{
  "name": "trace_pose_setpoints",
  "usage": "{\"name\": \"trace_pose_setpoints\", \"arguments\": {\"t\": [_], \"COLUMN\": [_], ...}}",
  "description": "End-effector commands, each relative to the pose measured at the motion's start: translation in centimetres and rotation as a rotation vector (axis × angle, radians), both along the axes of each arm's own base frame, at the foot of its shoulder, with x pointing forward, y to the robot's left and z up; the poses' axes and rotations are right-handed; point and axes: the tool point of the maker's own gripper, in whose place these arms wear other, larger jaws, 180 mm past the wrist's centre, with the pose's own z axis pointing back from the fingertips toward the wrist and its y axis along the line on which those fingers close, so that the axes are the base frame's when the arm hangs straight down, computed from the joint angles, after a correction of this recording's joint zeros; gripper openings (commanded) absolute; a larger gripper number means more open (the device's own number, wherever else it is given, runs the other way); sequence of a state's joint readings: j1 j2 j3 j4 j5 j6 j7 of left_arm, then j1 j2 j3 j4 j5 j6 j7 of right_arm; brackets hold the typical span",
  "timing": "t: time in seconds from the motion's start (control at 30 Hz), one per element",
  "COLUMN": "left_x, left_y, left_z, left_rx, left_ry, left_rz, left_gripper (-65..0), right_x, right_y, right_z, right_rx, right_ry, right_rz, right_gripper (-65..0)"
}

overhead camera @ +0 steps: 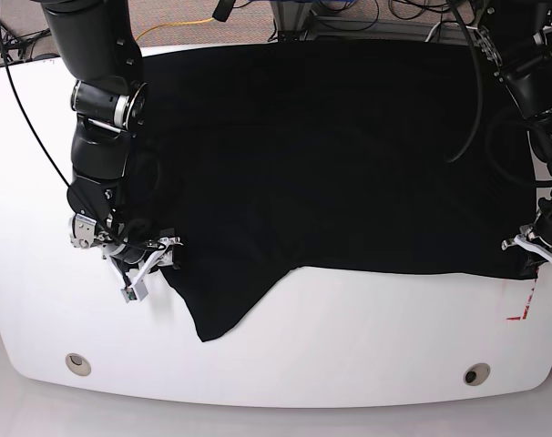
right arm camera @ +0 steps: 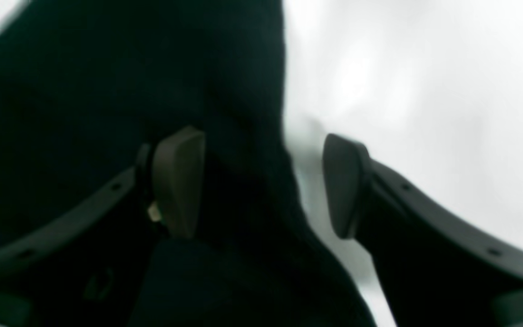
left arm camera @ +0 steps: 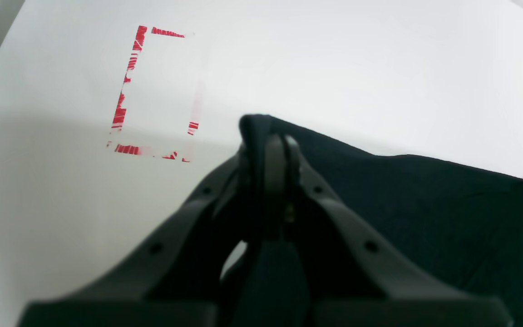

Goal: Fold the T-shirt properly
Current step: 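Lift the hem with both grippers and fold it over toward the collar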

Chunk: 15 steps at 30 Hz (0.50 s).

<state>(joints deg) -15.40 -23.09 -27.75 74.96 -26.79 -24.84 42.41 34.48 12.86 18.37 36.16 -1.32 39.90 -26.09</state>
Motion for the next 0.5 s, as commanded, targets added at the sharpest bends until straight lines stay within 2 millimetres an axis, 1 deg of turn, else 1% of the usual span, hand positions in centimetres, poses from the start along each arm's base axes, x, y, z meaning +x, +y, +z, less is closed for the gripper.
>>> {"name": "trace_pose_setpoints", "arguments": {"t": [0.0, 0.03, 0.1, 0.17, 0.23, 0.27, 0.4, 0.47], "left_x": [0.8, 0.8, 0.8, 0.8, 0.8, 0.8, 0.9, 1.0], "left_y": [0.7, 0.7, 0.7, 0.8, 0.8, 0.8, 0.7, 0.8], "left_z": [2.9, 2.9, 2.9, 2.9, 2.9, 2.9, 2.9, 3.0], "left_rx": [0.023, 0.023, 0.023, 0.024, 0.025, 0.025, 0.027, 0.026], "left_ry": [-0.080, -0.080, -0.080, -0.080, -0.079, -0.079, -0.076, -0.078], "left_rz": [0.005, 0.005, 0.005, 0.005, 0.005, 0.005, 0.002, 0.002], "left_gripper": [-64.4, -64.4, -64.4, -64.4, -64.4, -64.4, -64.4, -64.4], "right_x": [1.8, 1.8, 1.9, 1.9, 2.2, 2.4, 2.7, 2.7], "right_y": [-0.4, -0.3, -0.1, 0.1, 0.1, 0.1, 0.0, -0.4], "right_z": [2.1, 2.0, 2.0, 1.9, 2.1, 2.4, 2.9, 3.2], "right_rx": [0.023, 0.029, 0.041, 0.047, 0.050, 0.050, 0.043, 0.028], "right_ry": [-0.072, -0.075, -0.085, -0.088, -0.093, -0.098, -0.105, -0.102], "right_rz": [-0.019, -0.022, -0.026, -0.027, -0.027, -0.026, -0.025, -0.023], "right_gripper": [-25.4, -26.3, -33.5, -43.9, -60.1, -65.0, -65.0, -65.0]}}
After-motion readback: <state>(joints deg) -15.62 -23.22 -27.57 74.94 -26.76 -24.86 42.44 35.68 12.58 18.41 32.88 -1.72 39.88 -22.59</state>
